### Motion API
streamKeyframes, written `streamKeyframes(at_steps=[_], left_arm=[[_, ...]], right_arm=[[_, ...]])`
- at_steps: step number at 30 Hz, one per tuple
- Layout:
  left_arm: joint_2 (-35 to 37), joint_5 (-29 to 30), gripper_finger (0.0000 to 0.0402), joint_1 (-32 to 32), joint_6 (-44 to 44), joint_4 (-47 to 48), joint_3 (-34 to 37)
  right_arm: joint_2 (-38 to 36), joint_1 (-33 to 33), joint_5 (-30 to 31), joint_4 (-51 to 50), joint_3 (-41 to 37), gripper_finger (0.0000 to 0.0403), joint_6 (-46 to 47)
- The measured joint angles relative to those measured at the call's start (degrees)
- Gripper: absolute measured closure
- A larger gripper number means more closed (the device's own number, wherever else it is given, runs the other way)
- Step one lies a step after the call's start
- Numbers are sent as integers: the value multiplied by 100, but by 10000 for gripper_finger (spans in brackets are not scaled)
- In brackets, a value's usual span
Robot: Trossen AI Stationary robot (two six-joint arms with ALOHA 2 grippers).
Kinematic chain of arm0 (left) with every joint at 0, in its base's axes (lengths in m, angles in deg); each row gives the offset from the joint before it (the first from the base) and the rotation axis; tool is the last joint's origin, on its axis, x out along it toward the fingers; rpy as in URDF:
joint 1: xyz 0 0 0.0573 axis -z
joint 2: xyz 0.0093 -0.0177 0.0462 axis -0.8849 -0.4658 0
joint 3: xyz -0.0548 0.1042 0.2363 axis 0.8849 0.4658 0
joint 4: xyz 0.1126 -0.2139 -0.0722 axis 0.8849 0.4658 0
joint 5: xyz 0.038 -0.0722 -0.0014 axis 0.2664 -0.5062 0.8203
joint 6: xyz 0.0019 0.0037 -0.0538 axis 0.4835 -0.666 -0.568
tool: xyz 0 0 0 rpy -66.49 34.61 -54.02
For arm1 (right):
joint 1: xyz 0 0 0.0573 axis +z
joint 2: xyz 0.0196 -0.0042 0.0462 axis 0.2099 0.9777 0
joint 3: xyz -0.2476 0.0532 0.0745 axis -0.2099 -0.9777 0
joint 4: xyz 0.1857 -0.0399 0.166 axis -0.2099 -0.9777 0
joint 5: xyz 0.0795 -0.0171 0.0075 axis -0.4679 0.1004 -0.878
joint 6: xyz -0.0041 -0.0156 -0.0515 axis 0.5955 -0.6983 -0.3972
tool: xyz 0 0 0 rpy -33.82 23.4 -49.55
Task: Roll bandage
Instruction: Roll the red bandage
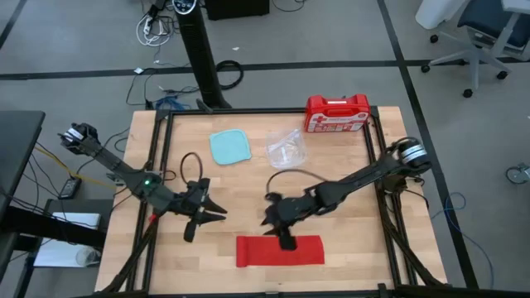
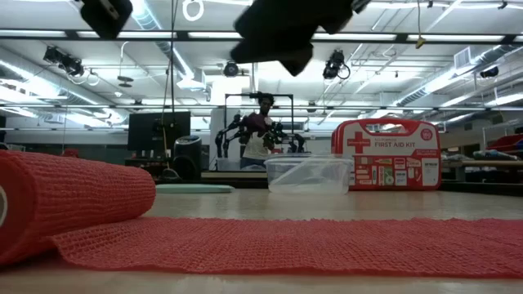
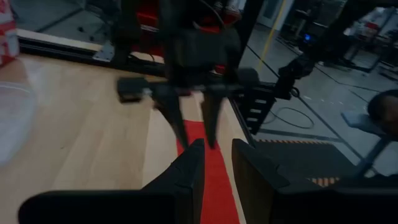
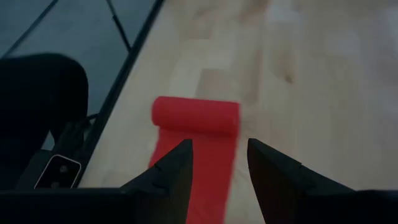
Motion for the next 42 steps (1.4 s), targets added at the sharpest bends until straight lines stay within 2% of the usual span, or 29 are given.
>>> streamKeyframes(at_steps=[7, 13, 22, 26, 33, 35, 39, 42], left_arm=[[-79, 1198, 316, 856, -326, -121, -4], [-428, 1759, 316, 1234, -526, -229, -4], [-749, 1936, 316, 1276, -735, -447, 0], [-752, 2115, 316, 1275, -725, -479, 0], [-750, 2568, 316, 1269, -683, -365, 0], [-750, 2621, 316, 1269, -610, -379, 0], [-750, 2695, 316, 1267, -530, -452, 0], [-749, 2704, 316, 1265, -477, -481, 0]], right_arm=[[791, 171, -57, -20, 792, 251, -37], [1353, 222, -57, 26, 1162, 251, -53], [1873, 279, 113, 0, 1561, 251, -323], [1886, 357, 600, 246, 1592, 251, -445], [1956, 453, 598, 338, 1579, 251, -410], [1956, 459, 567, 390, 1582, 251, -468], [1956, 366, 136, 242, 1744, 251, -344], [1951, 326, 268, 147, 1864, 251, -453]])
